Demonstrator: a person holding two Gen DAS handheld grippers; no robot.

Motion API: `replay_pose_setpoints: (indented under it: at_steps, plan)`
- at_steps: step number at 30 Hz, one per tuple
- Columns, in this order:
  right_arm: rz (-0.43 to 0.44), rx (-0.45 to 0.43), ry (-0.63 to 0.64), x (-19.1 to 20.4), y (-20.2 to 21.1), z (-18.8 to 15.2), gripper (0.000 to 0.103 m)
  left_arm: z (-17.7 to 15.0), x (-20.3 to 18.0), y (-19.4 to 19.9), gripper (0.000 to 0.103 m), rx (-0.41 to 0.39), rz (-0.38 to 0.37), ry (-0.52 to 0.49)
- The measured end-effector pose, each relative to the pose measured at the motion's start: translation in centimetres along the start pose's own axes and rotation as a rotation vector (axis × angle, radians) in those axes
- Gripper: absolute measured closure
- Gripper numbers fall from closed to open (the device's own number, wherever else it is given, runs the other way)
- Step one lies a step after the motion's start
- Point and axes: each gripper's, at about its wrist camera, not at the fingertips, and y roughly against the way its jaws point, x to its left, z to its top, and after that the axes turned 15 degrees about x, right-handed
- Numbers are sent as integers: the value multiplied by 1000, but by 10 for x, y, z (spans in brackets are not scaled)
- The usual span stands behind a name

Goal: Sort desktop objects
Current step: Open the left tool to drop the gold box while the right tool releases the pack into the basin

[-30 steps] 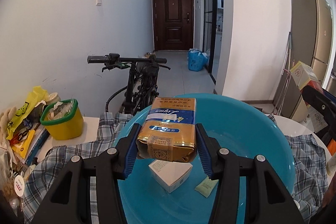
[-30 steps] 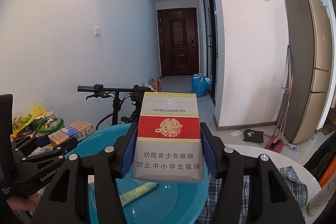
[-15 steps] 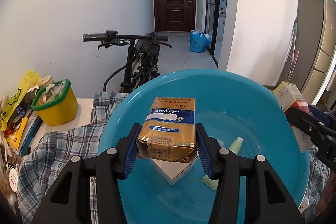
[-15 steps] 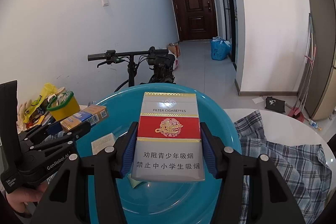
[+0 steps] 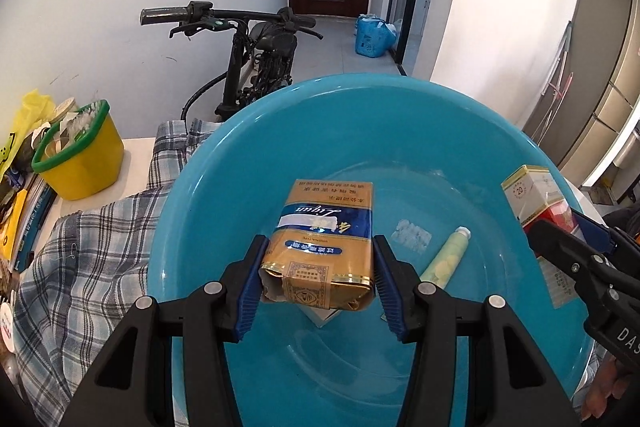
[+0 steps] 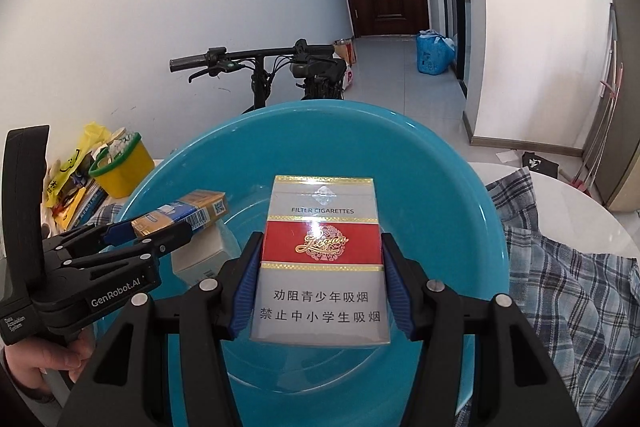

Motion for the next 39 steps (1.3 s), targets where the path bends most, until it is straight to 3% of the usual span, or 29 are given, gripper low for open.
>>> replay_pose_setpoints:
  at_steps: [4, 6, 11, 14, 22, 28, 39]
  plan:
    - [-8, -2, 11, 4, 2, 0, 48, 0, -1, 0, 47, 10, -33, -13]
    - [-9, -8, 26, 8, 6, 0, 48, 0, -1, 1, 43, 4, -4, 1]
    - [-19, -10, 37, 11, 5, 1, 48, 0, -1, 4, 22, -9, 6, 16]
    - [-22, 0, 24, 7, 0, 3, 48, 0, -4, 6, 22, -23, 48, 3]
    - [-34, 16, 25, 5, -5, 2, 48, -1, -10, 9, 22, -31, 50, -20]
    - [-91, 40, 46, 11, -15, 1, 48, -1, -10, 9, 22, -32, 49, -19]
    - [-82, 105, 61, 11, -27, 0, 48, 0, -10, 11, 22, -32, 57, -19]
